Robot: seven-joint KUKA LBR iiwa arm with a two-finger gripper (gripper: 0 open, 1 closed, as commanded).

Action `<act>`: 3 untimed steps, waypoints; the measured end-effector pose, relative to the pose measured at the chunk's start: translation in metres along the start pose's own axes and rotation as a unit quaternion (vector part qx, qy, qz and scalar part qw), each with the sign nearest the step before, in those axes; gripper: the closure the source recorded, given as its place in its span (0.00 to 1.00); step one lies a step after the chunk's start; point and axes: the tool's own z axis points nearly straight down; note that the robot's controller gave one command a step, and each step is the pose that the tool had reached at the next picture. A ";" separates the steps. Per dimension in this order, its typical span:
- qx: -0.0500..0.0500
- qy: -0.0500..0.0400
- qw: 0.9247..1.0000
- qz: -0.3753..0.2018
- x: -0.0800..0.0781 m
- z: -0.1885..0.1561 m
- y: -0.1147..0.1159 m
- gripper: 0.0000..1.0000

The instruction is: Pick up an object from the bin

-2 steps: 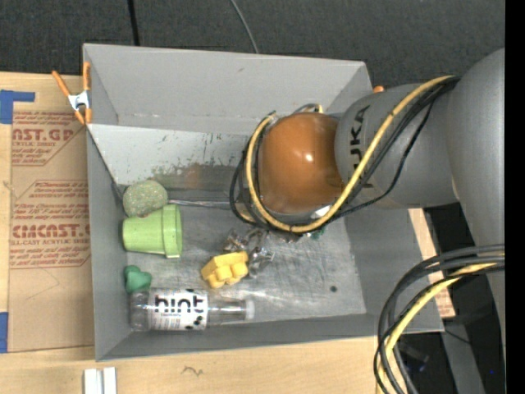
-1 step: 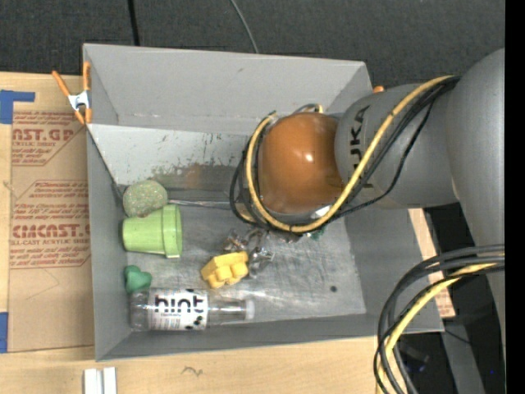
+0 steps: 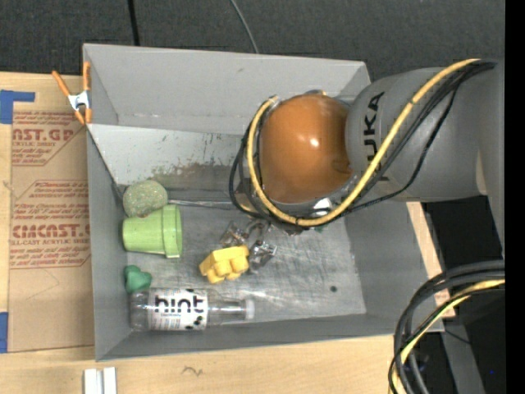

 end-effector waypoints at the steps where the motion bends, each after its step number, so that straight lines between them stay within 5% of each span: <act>1: 0.005 -0.005 1.000 0.001 0.010 -0.019 -0.024 1.00; 2: -0.001 0.000 1.000 0.006 0.019 -0.056 -0.024 1.00; 3: 0.004 -0.003 1.000 0.002 0.019 -0.091 0.000 1.00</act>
Offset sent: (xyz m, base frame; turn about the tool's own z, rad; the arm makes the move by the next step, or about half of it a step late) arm 0.0093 -0.0321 0.1049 0.0155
